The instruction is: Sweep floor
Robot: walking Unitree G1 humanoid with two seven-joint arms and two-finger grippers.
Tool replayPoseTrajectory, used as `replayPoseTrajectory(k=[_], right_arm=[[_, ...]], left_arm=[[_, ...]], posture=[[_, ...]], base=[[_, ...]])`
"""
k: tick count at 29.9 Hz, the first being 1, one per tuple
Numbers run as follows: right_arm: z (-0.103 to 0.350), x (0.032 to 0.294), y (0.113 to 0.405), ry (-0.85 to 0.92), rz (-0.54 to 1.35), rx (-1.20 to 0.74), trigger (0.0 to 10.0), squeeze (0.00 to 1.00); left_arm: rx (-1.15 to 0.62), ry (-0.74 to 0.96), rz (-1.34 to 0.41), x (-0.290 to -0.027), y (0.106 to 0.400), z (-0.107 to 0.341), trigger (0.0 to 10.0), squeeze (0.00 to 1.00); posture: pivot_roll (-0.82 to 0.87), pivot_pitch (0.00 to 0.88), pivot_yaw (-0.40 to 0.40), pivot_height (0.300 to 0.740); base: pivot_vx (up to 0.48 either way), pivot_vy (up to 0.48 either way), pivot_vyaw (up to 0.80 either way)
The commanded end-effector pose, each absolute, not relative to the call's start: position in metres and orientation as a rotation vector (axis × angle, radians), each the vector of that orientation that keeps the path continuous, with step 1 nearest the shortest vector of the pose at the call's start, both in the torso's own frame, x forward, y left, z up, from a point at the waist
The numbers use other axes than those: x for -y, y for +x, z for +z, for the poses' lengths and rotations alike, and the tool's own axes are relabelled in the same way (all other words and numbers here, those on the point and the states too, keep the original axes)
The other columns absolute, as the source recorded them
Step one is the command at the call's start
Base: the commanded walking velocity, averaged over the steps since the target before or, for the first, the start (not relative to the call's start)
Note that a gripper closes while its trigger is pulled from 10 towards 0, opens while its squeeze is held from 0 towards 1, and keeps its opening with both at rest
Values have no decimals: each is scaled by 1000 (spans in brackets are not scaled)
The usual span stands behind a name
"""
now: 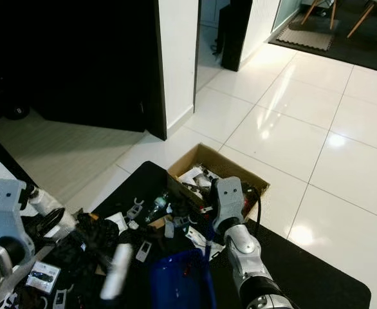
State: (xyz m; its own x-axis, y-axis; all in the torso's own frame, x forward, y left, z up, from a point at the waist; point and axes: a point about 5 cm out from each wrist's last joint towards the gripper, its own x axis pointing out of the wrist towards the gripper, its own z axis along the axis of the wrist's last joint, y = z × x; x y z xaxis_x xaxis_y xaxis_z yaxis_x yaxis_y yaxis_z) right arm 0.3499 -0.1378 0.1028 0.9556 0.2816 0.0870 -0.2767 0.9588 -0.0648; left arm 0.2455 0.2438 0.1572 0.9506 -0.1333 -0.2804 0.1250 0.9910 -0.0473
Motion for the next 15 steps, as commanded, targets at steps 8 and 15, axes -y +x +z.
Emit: replayPoseTrajectory(k=[8,15], right_arm=[[122,141,354,-4,277,165,10000,0],[142,149,359,45,239,214,10000,0]], left_arm=[[-217,-18,-108,-232,248,161,10000,0],[-113,-98,-64,-219,263,179,10000,0]], posture=[[150,226,39,740],[141,214,37,740]], base=[[0,0,0],[0,0,0]])
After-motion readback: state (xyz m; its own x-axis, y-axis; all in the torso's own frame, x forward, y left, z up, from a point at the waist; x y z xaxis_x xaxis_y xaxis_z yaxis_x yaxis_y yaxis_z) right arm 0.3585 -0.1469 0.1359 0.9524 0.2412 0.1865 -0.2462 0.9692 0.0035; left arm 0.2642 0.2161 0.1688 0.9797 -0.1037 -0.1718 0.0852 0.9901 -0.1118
